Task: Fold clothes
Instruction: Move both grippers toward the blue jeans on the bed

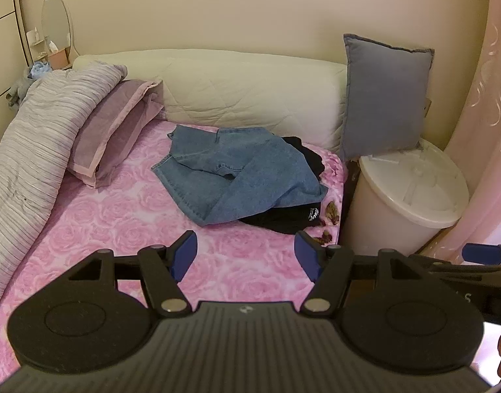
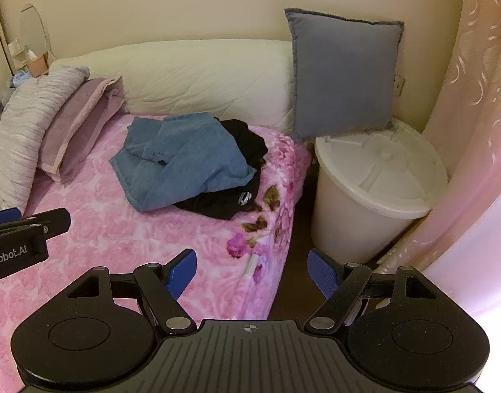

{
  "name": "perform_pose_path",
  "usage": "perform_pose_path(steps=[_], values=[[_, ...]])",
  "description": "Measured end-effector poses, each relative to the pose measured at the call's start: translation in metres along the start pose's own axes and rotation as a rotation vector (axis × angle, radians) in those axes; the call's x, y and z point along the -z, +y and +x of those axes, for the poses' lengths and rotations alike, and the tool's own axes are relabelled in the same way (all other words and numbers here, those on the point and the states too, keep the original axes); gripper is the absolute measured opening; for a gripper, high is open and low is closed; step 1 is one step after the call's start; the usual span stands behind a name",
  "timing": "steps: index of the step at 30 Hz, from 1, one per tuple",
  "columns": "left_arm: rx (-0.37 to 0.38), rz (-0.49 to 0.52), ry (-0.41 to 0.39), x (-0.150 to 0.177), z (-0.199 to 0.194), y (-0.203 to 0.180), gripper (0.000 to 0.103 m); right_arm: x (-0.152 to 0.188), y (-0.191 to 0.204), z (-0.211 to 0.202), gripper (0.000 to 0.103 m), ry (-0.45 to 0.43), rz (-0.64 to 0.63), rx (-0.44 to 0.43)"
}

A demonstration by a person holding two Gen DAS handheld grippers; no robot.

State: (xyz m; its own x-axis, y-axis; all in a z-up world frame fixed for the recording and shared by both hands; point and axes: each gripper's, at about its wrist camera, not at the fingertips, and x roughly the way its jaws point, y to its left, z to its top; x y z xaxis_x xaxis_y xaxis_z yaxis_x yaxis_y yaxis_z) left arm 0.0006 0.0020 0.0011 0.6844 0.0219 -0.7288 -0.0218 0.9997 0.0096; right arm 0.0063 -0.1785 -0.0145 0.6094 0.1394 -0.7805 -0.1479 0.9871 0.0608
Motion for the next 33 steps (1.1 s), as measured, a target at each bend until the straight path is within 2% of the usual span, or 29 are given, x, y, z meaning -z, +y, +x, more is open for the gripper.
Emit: perform_pose_path(steps=[6, 9, 12, 23, 33], values=[[0.0, -0.003, 0.002, -0.006, 0.002, 0.01, 0.062, -0.011, -0.002, 0.006, 0.078, 0.042, 0.014, -0.027], [-0.002, -0.002, 0.006, 0.0, 0.007, 0.013, 0.062, -0.009, 0.007, 0.005, 0.078, 0.015, 0.001, -0.004], [-0.002, -0.003, 0.02, 0.006, 0.013, 0.013, 0.062, -0.008, 0.014, 0.007, 0.078, 0.027, -0.003, 0.013], [0.008, -0.069, 0.077, 0.039, 0.029, 0.056, 0.062, 0.006, 0.021, 0.018, 0.078, 0.069, 0.018, 0.026], [0.026, -0.08, 0.083, 0.039, 0.032, 0.073, 0.062, 0.005, 0.028, 0.018, 0.078, 0.078, 0.006, 0.063]])
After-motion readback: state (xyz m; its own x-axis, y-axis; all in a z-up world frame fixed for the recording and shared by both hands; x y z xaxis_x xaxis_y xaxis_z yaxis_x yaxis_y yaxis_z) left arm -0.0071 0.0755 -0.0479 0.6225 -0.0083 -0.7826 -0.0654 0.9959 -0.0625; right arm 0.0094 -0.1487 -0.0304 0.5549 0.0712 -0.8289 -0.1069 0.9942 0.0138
